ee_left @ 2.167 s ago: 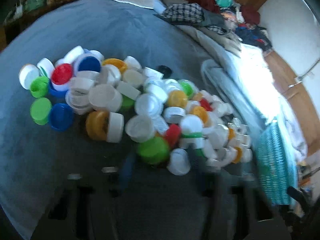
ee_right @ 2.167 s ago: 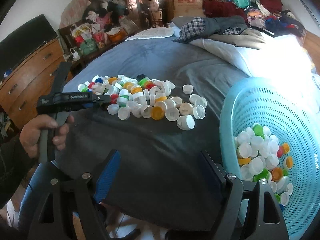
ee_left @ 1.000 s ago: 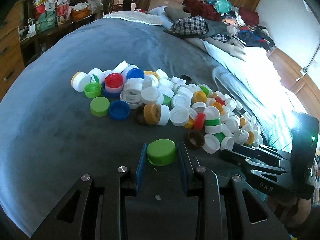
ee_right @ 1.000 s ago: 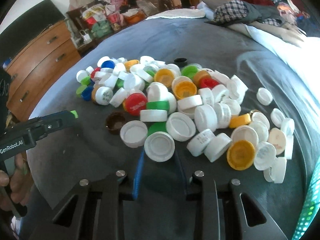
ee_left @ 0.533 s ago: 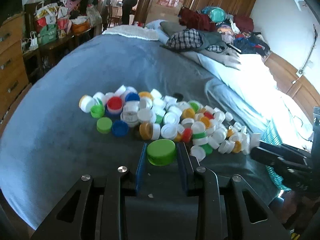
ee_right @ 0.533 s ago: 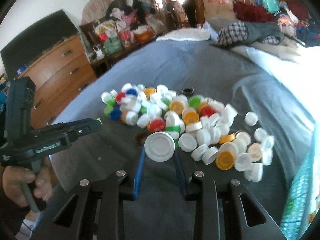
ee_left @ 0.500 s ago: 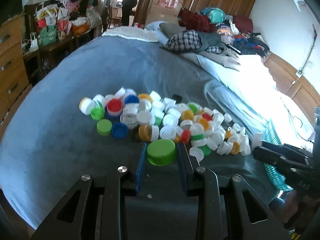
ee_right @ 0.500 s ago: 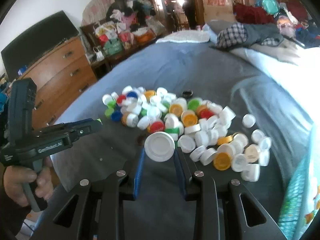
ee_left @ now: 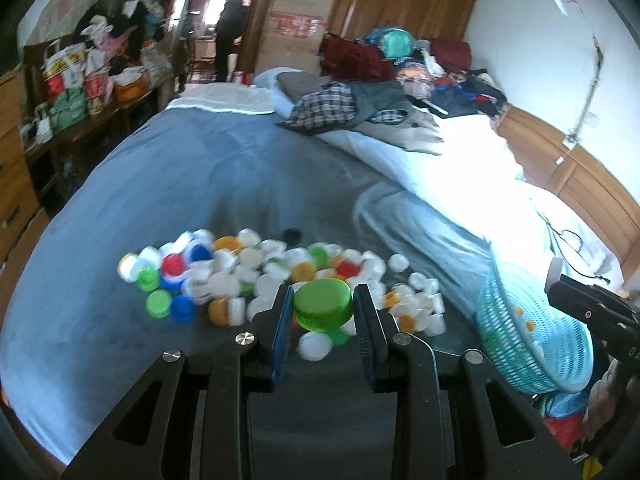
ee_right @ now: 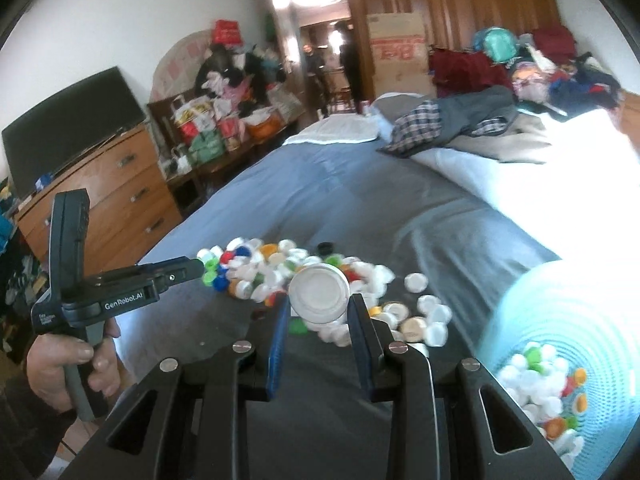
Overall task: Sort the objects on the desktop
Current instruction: 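Carry the green cap in the left tool while the right tool carries the white cap to the basket, then open both tools to drop the caps into the blue basket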
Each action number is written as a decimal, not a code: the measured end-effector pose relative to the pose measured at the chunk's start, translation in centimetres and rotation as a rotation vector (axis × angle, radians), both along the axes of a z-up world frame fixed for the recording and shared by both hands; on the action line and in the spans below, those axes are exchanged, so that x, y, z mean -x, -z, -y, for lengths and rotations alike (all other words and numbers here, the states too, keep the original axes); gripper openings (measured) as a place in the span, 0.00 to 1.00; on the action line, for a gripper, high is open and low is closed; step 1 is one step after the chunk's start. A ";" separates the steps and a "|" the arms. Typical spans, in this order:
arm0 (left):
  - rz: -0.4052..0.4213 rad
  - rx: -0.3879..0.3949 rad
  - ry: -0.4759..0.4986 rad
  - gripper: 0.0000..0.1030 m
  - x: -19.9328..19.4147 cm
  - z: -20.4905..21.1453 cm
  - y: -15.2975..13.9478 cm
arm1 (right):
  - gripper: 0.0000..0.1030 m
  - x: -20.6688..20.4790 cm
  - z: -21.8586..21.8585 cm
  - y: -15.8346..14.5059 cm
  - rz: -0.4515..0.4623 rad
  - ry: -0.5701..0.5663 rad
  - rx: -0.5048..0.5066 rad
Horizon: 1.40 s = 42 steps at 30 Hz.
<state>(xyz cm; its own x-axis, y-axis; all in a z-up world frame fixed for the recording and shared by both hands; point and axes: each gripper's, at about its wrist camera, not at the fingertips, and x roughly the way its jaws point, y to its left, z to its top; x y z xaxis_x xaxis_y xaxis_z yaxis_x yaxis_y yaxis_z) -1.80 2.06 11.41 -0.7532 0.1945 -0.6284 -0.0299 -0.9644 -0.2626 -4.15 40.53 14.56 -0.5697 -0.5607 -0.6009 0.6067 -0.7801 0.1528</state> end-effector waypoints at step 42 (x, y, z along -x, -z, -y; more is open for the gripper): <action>0.172 0.117 0.586 0.26 8.3 -31.9 -0.4 | 0.32 4.4 -21.2 3.6 0.192 0.422 -0.053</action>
